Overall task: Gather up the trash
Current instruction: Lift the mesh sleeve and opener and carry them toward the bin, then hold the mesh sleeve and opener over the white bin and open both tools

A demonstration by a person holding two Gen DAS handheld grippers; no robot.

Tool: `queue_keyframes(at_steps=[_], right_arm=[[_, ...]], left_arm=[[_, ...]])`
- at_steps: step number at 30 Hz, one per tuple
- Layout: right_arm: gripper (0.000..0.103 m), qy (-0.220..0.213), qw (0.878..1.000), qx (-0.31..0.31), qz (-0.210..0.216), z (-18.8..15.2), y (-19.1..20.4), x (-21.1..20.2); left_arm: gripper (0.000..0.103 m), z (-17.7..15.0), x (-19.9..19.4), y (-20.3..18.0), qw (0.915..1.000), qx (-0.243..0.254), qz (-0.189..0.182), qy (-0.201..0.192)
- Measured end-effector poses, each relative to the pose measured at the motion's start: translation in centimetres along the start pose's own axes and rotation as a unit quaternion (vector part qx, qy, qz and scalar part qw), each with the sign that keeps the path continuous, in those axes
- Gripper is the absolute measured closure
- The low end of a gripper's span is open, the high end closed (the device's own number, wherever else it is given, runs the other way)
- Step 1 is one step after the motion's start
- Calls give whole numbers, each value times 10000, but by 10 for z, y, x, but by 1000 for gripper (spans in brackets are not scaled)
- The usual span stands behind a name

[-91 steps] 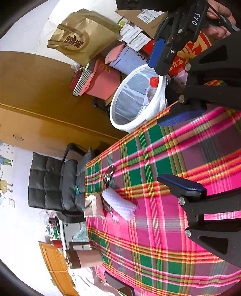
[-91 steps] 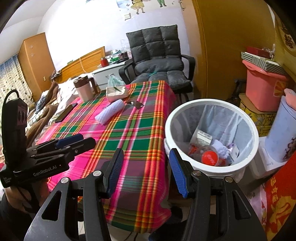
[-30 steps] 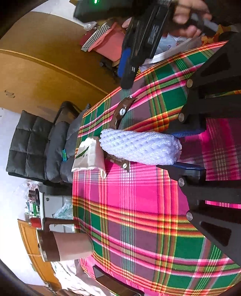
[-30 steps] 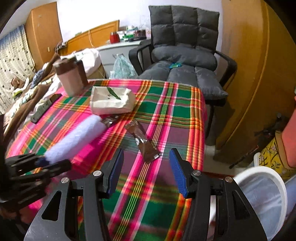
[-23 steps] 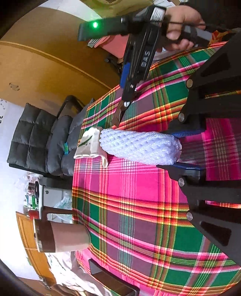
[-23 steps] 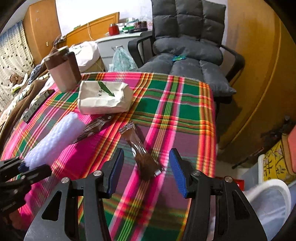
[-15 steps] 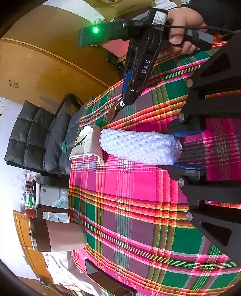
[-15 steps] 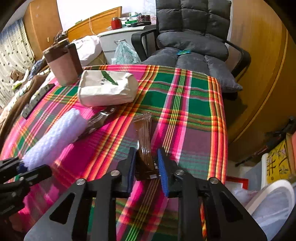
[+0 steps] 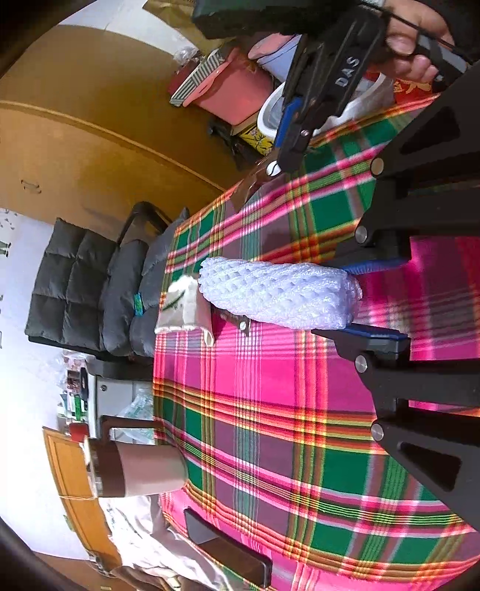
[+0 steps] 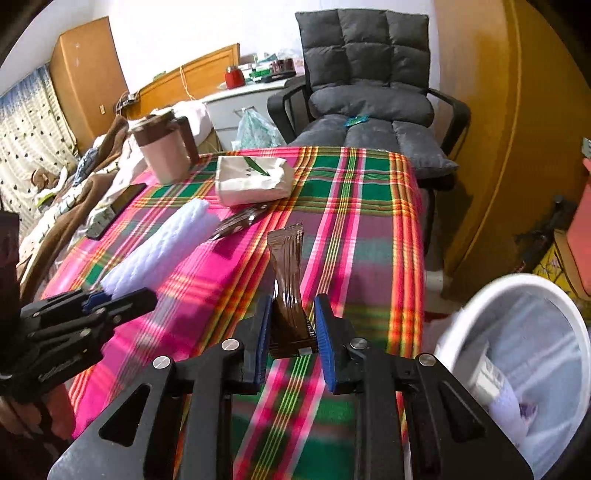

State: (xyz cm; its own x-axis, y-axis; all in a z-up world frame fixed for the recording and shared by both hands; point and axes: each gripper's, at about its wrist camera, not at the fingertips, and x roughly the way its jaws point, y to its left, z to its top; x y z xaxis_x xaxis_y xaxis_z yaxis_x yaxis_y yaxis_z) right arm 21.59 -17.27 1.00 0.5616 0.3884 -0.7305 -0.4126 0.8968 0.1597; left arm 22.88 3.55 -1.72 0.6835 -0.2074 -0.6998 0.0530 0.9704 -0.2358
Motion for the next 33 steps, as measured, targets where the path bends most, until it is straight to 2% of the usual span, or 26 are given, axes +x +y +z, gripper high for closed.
queue_keyframes(at_steps=[10,20,33], right_arm=[[77,-393,9991,126,51,-13,6,-43],[77,-633,9976,262,-18,-31,7,-67],[77,-793,9953,513,-208,-51,-11,-86]], left_arm=[[79,-20,-42,-30,9998,134,-49,-149],[79,-36,-78,-54,9991,292,-95,-289],[79,-49,-82,-84,9983,516,-225,-173]])
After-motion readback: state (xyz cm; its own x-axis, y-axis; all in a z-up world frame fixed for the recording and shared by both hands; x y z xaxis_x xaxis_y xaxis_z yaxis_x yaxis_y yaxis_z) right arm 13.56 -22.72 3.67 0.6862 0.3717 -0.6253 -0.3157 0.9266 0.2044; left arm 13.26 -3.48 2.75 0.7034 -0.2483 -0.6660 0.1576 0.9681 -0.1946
